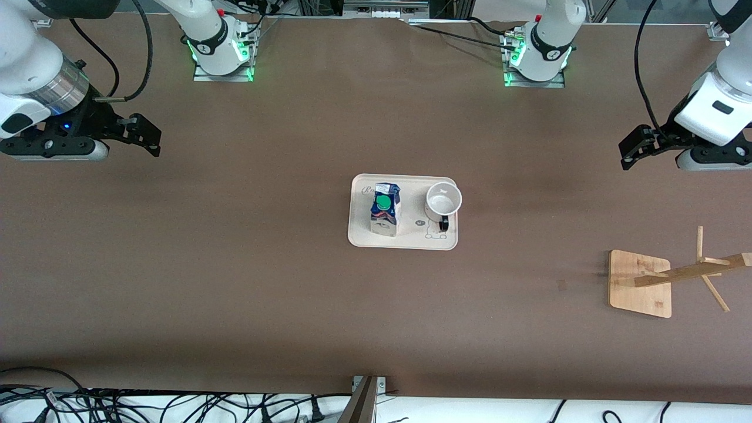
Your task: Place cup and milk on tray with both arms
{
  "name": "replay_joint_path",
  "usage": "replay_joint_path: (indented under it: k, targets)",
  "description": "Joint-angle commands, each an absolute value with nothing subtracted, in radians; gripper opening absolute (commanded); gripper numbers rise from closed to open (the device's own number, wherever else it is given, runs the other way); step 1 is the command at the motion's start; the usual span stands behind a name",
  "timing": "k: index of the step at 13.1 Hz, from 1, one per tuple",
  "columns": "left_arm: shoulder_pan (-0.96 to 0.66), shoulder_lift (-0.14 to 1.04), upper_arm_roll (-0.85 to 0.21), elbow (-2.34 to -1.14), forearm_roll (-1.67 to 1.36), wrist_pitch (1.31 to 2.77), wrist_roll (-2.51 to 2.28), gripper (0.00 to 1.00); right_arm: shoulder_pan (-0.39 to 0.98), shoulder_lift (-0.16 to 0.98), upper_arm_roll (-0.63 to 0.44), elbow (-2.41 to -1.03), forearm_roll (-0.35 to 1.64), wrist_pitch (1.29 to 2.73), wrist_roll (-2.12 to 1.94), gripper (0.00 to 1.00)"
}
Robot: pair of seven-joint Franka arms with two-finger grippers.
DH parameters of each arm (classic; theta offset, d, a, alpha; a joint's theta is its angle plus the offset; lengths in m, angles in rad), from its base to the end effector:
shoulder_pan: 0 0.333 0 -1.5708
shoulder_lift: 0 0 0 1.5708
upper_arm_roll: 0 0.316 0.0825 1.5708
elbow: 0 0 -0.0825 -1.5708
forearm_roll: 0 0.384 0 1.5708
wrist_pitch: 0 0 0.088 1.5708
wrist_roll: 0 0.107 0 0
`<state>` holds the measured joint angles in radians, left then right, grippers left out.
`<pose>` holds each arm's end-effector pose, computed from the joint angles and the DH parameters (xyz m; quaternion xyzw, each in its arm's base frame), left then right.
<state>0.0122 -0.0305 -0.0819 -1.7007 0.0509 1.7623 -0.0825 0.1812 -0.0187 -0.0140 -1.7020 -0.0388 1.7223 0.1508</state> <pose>0.5595 -0.0352 0.5970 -0.9986 -0.0027 -0.0478 0.0229 0.5523 0.0895 0.5859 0.9996 0.0107 0.0223 0.0158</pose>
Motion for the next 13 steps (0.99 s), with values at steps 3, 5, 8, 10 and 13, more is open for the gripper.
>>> replay_joint_path:
  k: [3, 5, 8, 10, 13]
  targets:
    - [-0.002, -0.060, -0.025, -1.749, -0.002, 1.787, 0.027, 1.00, 0.175, -0.017, -0.011, -1.690, -0.020, 1.717, 0.152, 1.00]
    - [-0.002, -0.058, -0.025, -1.743, 0.018, 1.766, 0.051, 1.00, 0.175, -0.017, -0.011, -1.690, -0.020, 1.717, 0.152, 1.00]
    - [-0.002, -0.057, -0.037, -1.738, 0.025, 1.744, 0.048, 1.00, 0.175, -0.017, -0.011, -1.690, -0.020, 1.717, 0.152, 1.00]
    - [-0.002, -0.049, -0.044, -1.727, 0.026, 1.738, 0.046, 1.00, 0.175, -0.017, -0.011, -1.690, -0.020, 1.717, 0.152, 1.00]
    - [-0.006, -0.029, -0.044, -1.698, 0.035, 1.715, 0.048, 1.00, 0.175, -0.017, -0.011, -1.690, -0.020, 1.718, 0.152, 1.00]
